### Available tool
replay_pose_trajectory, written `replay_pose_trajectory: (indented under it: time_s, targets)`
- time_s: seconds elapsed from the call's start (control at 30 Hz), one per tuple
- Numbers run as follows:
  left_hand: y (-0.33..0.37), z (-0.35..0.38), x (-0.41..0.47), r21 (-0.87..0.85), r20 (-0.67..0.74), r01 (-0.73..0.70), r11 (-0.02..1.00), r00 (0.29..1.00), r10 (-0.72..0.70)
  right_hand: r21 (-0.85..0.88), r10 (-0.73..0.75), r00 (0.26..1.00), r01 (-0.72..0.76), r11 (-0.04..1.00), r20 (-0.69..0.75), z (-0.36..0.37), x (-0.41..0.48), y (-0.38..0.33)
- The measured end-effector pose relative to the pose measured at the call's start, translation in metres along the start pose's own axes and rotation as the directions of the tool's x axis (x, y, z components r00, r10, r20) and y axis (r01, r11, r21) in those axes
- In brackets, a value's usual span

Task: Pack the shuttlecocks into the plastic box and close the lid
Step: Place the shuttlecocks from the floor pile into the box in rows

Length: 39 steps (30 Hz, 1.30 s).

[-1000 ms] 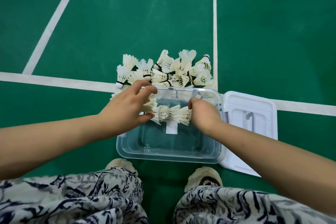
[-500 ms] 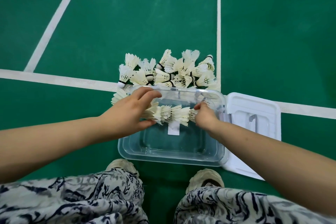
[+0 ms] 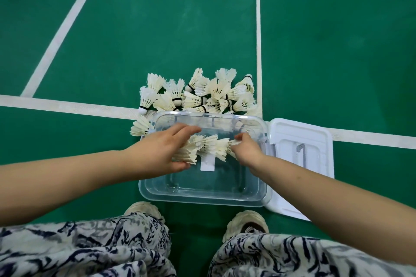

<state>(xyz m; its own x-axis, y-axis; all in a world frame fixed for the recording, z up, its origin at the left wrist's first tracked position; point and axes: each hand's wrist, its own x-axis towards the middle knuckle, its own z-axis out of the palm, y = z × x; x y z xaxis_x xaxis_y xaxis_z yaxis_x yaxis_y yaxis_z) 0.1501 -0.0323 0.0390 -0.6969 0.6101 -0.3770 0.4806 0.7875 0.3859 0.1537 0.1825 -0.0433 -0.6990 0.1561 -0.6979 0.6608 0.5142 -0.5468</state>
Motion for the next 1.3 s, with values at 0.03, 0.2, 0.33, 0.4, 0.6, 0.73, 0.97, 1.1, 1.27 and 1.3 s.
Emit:
replay_pose_trajectory:
  time_s: [0.03, 0.2, 0.33, 0.4, 0.6, 0.73, 0.97, 1.1, 1.27, 1.3]
  targets:
    - [0.001, 0.000, 0.000, 0.004, 0.005, -0.002, 1.000, 1.000, 0.002, -0.051, 0.007, 1.000, -0.006, 0.999, 0.029, 0.000, 0.000, -0.001]
    - [0.000, -0.001, -0.002, -0.005, 0.009, 0.006, 1.000, 1.000, -0.006, -0.095, 0.072, 0.991, -0.061, 0.994, 0.115, 0.001, 0.008, -0.006]
    - [-0.002, 0.000, 0.000, -0.019, 0.026, 0.025, 0.999, 0.999, -0.025, -0.016, 0.097, 0.984, -0.096, 0.995, 0.149, 0.004, 0.018, 0.000]
    - [-0.002, 0.000, 0.002, -0.015, 0.026, 0.028, 0.999, 0.999, -0.028, 0.074, 0.105, 0.980, -0.119, 0.990, 0.169, 0.006, 0.021, 0.004]
    - [-0.002, 0.001, 0.005, -0.035, 0.012, 0.018, 0.999, 1.000, -0.018, 0.318, 0.194, 0.969, -0.234, 0.919, 0.152, 0.008, 0.023, 0.003]
    - [-0.003, 0.002, 0.004, -0.034, -0.006, 0.010, 0.999, 1.000, -0.010, 0.419, 0.167, 0.975, -0.213, 0.882, 0.145, 0.010, 0.019, 0.002]
    - [-0.008, 0.003, 0.002, -0.027, -0.031, 0.005, 1.000, 1.000, -0.006, 0.373, 0.089, 0.994, -0.108, 0.922, 0.068, 0.008, 0.014, -0.007]
    - [-0.010, 0.009, 0.006, -0.017, 0.006, 0.037, 0.999, 0.999, -0.037, 0.224, 0.061, 0.998, -0.064, 0.972, 0.022, 0.006, 0.005, -0.004]
    - [-0.005, 0.013, 0.014, -0.004, 0.106, 0.071, 0.997, 0.992, -0.071, 0.155, -0.057, 0.992, 0.075, 0.985, -0.116, -0.004, -0.009, -0.007]
    - [-0.004, 0.014, 0.016, -0.002, 0.120, 0.075, 0.997, 0.990, -0.075, 0.118, -0.121, 0.983, 0.137, 0.984, -0.137, -0.003, -0.013, -0.007]
